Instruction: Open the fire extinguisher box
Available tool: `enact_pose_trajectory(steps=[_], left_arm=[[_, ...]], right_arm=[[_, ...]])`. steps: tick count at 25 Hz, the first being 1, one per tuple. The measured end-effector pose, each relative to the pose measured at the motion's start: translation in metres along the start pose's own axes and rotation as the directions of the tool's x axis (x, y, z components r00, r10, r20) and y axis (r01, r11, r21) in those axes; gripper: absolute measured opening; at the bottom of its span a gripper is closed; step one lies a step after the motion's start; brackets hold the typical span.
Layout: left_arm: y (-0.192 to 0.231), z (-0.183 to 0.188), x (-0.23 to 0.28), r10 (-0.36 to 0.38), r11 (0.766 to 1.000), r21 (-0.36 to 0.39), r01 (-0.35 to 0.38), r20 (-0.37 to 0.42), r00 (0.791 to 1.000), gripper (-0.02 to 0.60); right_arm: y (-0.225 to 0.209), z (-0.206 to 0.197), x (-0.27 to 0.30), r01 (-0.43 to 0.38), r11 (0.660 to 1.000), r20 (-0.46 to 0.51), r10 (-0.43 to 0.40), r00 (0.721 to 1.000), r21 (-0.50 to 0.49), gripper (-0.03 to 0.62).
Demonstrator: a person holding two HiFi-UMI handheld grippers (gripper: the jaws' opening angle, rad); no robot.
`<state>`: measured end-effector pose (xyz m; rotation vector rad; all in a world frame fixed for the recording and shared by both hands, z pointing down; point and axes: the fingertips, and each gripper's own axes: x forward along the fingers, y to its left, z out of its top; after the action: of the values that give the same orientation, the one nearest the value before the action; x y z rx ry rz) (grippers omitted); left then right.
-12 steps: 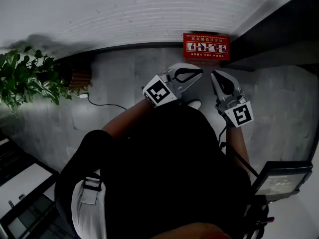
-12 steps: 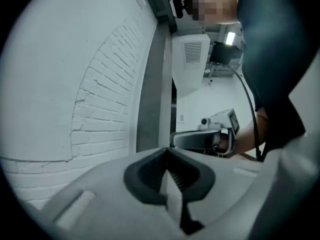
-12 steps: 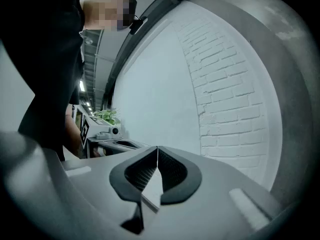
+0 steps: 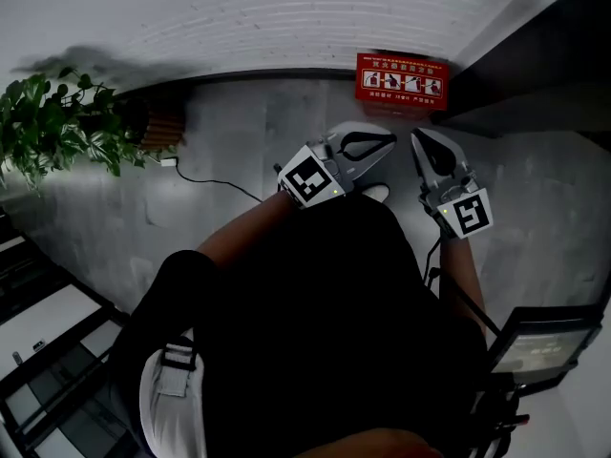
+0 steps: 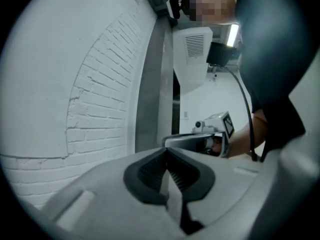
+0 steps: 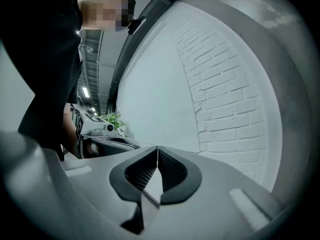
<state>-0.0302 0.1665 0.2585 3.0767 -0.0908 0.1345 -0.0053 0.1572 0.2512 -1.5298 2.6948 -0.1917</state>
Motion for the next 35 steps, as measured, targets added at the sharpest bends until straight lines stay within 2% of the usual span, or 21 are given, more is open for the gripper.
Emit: enact_pose_trajectory(steps=[3, 7, 13, 18, 24, 28, 35], left_arm=[[-0.003, 0.001, 0.003, 0.004, 1.0, -0.007, -0.004, -0.003, 1.0, 0.003], [0.016, -0.006, 0.005, 0.034, 0.999, 0.022, -0.033, -0.005, 0.999, 0.003], [0.054, -0.015, 0.003, 0.046, 0.996, -0.07, -0.046, 0.003, 0.999, 0.003], [0.106, -0.028, 0.001, 0.073, 0.997, -0.026, -0.073, 0.011, 0.997, 0.003], [0.146, -0.015, 0.008, 0.075, 0.992, -0.107, -0.069, 0.057, 0.996, 0.003], [0.156, -0.012, 0.021, 0.097, 0.99, -0.108, -0.09, 0.054, 0.994, 0.003], [0.146, -0.011, 0.06, 0.204, 0.975, -0.097, -0.198, 0.05, 0.978, 0.003]], right_arm=[[-0.004, -0.002, 0.001, -0.018, 1.0, -0.009, 0.018, 1.0, 0.013, 0.011], [-0.011, -0.005, 0.013, -0.033, 0.999, -0.018, 0.033, 0.999, 0.024, 0.011], [-0.028, -0.02, 0.05, -0.042, 0.999, -0.061, 0.044, 0.997, 0.029, 0.011], [-0.048, -0.021, 0.088, -0.037, 0.999, -0.112, 0.039, 0.993, 0.02, 0.011], [-0.079, -0.011, 0.113, -0.032, 0.999, -0.154, 0.029, 0.988, -0.02, 0.011], [-0.097, -0.009, 0.114, -0.038, 0.999, -0.151, 0.036, 0.988, -0.012, 0.011], [-0.123, -0.015, 0.09, -0.152, 0.988, -0.128, 0.149, 0.981, -0.016, 0.011]])
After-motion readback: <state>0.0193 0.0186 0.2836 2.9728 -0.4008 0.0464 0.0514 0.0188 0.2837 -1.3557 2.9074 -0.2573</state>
